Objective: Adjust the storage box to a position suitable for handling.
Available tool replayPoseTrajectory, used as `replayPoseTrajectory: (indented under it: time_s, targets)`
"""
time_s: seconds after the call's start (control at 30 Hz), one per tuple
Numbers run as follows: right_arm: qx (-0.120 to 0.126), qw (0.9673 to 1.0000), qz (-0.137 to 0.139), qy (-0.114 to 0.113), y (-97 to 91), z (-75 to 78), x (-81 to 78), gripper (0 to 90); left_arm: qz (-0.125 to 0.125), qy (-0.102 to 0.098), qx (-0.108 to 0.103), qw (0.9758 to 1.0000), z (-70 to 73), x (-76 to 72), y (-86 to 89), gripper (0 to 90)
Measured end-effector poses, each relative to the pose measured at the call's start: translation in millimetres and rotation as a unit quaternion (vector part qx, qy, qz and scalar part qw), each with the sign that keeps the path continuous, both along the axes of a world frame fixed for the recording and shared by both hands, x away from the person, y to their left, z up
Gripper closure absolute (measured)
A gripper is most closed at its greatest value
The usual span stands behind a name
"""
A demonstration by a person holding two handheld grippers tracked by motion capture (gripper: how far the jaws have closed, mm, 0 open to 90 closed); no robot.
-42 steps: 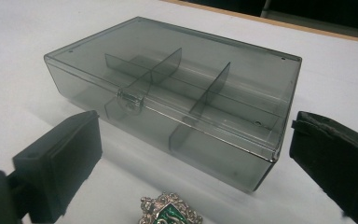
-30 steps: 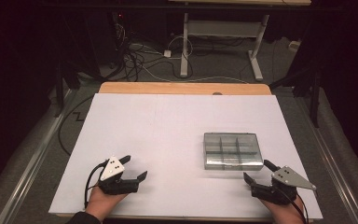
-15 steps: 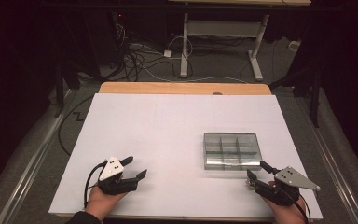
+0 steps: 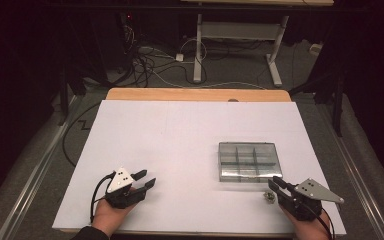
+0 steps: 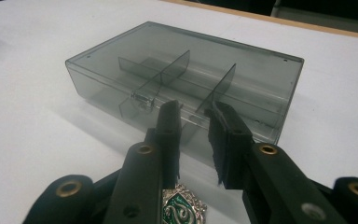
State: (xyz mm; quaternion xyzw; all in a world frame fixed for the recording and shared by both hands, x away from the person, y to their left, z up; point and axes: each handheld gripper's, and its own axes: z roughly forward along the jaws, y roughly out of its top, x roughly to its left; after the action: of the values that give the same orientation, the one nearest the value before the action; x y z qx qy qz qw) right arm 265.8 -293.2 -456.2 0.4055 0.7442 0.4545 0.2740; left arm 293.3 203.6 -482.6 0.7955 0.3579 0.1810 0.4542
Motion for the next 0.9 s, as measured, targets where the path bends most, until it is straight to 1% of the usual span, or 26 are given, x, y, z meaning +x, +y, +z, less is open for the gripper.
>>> replayPoseTrajectory:
  time_s: [0.17,0.37,0.43,0.53,0.63,0.73,0.77,0.8,0.9]
  targets:
    - [-0.003,1.0000,0.001,0.000,0.3,0.1,-0.2,82.5,0.000,0.003,0.008,1.0000,-0.1,0.5,-1.9,65.8]
    - [-0.008,1.0000,0.002,-0.003,1.0,0.5,-1.2,87.9,0.004,0.012,0.000,0.9999,-0.2,2.4,-0.3,74.8]
    - [-0.009,0.9999,0.002,-0.005,1.0,0.6,-1.5,89.9,0.005,0.013,0.001,0.9999,-0.2,2.7,-0.4,76.7]
    - [-0.011,0.9999,0.002,-0.008,1.0,1.0,-2.2,90.0,0.005,0.014,0.003,0.9999,-0.2,2.8,-0.8,81.5]
    - [-0.010,0.9999,0.002,-0.010,0.9,1.1,-2.4,90.0,0.008,0.016,0.003,0.9998,-0.2,3.3,-0.9,83.8]
    - [-0.013,0.9998,0.004,-0.012,0.9,1.2,-2.7,90.0,0.011,0.019,0.002,0.9997,-0.2,3.8,-0.3,84.0]
    - [-0.013,0.9998,0.004,-0.012,0.8,1.3,-2.7,90.0,0.012,0.019,0.002,0.9997,-0.2,3.9,-0.4,86.7]
    - [-0.014,0.9998,0.004,-0.013,0.6,1.4,-2.7,90.0,0.013,0.020,0.002,0.9997,-0.2,4.0,-0.5,86.8]
    - [-0.015,0.9998,-0.002,-0.014,-0.6,1.9,-2.6,90.0,0.016,0.021,0.001,0.9997,-0.4,4.3,-0.6,87.5]
